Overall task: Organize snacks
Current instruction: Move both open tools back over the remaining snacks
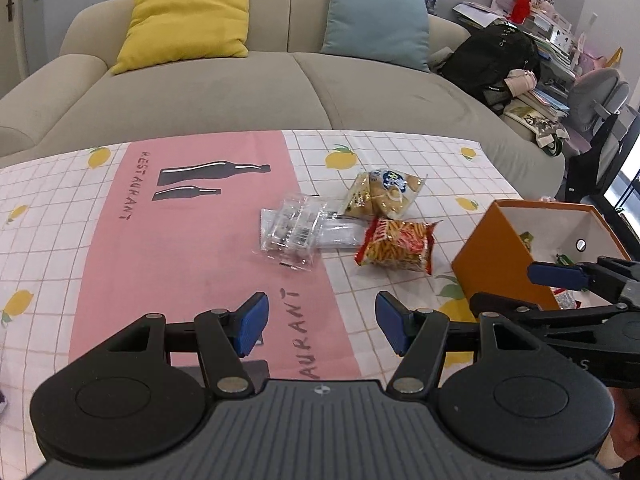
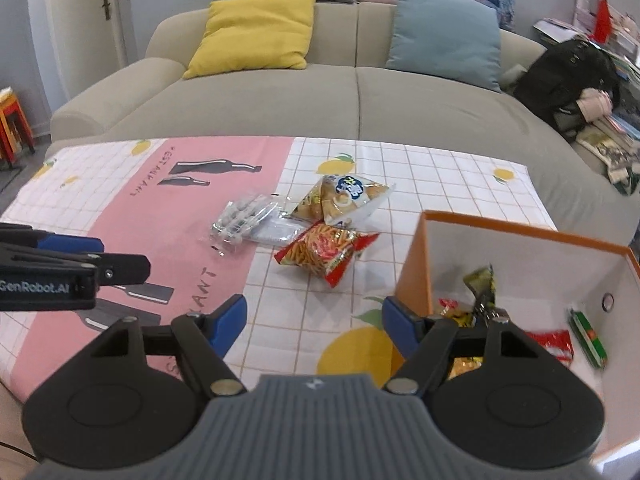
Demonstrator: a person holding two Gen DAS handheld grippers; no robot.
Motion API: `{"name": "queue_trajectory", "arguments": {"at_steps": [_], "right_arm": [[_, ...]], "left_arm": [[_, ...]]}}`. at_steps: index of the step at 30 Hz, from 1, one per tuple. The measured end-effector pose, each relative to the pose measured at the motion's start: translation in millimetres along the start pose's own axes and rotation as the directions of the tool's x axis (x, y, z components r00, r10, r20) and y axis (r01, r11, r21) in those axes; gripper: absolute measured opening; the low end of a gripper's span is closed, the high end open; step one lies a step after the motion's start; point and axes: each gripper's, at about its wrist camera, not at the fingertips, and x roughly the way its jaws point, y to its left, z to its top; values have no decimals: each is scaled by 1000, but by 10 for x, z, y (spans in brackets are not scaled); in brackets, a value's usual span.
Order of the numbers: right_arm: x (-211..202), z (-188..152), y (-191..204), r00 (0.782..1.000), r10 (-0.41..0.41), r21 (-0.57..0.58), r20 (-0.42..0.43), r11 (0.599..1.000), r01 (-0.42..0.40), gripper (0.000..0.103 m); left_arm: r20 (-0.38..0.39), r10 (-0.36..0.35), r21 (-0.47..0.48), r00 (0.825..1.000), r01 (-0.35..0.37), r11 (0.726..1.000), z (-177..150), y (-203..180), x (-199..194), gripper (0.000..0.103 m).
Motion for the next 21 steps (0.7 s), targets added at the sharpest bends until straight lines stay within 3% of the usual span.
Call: {"name": "queue_trajectory", "arguments": {"at_steps": [2,9,11,21], "right_arm": [[122,56,22,1000,2,-25,-12,1000,-2,68],[550,325,41,993,41,-174,-115,983,-61,68],[710,408,42,986,48,-225,-159,971,-84,68],[1425,726,-20,938,8,-333,-346,934,-131,70]], "left_arm": [[-9,-6,8,1000,6,1000,55,51,79,72],[-61,-48,53,997,51,997,299,200,404,73],[-79,-40,71,996,46,996,384,229,532,79],[-154,-53,96,987,69,993,650,337,1271,82]]}}
